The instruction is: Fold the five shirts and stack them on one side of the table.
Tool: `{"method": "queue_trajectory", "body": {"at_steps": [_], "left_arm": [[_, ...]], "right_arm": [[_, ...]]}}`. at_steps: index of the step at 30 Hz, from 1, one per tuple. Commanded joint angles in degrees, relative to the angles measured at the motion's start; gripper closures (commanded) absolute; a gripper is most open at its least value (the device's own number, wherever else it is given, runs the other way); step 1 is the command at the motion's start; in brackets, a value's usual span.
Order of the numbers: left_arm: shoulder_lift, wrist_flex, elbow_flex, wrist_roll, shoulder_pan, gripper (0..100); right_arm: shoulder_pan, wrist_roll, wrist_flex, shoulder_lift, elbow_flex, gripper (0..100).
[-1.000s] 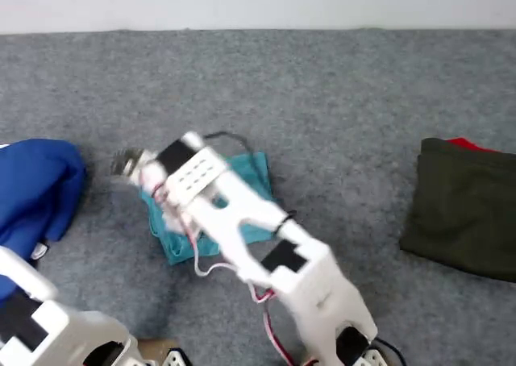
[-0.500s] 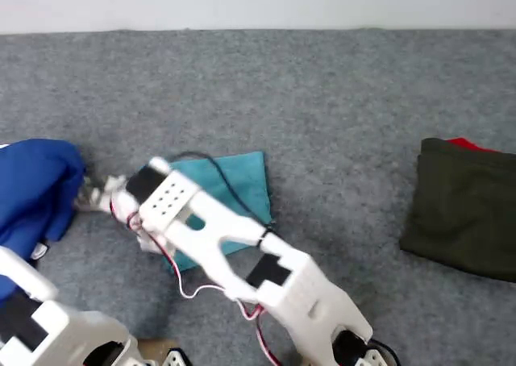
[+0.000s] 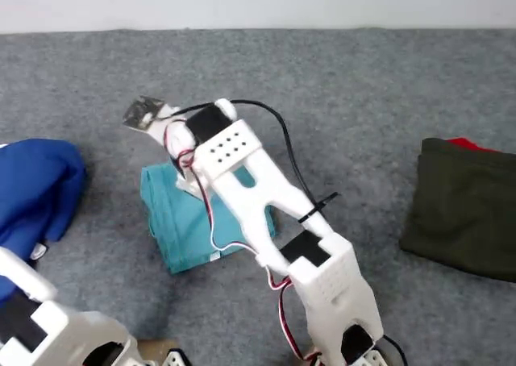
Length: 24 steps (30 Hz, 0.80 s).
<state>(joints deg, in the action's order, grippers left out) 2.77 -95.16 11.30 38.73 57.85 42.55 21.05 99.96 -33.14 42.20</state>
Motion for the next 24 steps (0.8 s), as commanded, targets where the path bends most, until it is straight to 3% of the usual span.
{"method": "queue_trajectory", "body": {"at_steps": [1,12,19,24], "left_arm": [[-3.7,-0.4,2.2,-0.1,0.4,98],[-3.7,-0.4,2.2,-0.1,0.4,98],[-3.7,-0.4,2.2,-0.1,0.0,98],[-3.7,-0.4,2.2,-0.1,0.1,98]], "right_arm": [[-2.1,-4.8,3.1,4.2,1.3,99.0],[-8.2,-11.1,2.8,12.4,-19.5,99.0],[-8.1,-12.8,-6.7,6.5,-31.3,99.0],[-7.2,-13.4,-6.0,3.4,-31.4,99.0]]}}
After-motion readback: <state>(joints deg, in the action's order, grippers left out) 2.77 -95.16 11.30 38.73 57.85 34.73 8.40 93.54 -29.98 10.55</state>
